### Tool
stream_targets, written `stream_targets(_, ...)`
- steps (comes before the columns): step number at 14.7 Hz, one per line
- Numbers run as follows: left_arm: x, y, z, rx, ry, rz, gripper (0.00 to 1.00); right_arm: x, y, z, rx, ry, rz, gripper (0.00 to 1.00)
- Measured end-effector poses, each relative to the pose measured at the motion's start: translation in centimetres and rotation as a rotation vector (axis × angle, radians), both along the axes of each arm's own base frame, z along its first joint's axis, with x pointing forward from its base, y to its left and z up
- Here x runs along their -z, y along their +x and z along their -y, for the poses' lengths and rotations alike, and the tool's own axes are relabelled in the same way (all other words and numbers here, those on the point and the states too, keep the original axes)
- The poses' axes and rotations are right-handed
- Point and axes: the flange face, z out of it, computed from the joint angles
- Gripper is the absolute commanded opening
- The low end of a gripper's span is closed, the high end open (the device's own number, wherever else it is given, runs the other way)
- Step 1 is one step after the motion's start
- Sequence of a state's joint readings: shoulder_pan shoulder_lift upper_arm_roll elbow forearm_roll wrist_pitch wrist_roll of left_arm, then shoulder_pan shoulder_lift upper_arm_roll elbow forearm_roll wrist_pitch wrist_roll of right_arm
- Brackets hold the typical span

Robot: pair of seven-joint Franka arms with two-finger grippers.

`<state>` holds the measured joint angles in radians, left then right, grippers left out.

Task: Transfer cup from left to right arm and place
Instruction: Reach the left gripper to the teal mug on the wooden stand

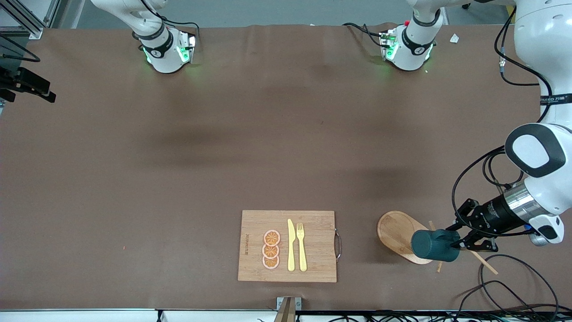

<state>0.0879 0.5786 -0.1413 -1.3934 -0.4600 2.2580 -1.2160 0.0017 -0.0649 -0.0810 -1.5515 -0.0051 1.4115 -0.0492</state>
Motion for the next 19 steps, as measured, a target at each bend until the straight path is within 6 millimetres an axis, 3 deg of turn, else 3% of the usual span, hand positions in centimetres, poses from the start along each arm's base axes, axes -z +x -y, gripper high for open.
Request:
stream_targets(8,0.45,0.11,-0.04,-0.002,0.000,-0.003,0.32,0.00,0.00,0.00,0.000,0.000,0.000,1.00)
stream_targets(15,0.56,0.22,0.07,-0.004,0.001,0.003,0.45,0.00,0.00,-0.01,0.000,0.000,0.000,1.00)
stream_targets(19,1.12,0.45,0.27,-0.005,0.001,0.005,0.64,0.00,0.00,-0.01,0.000,0.000,0.000,1.00)
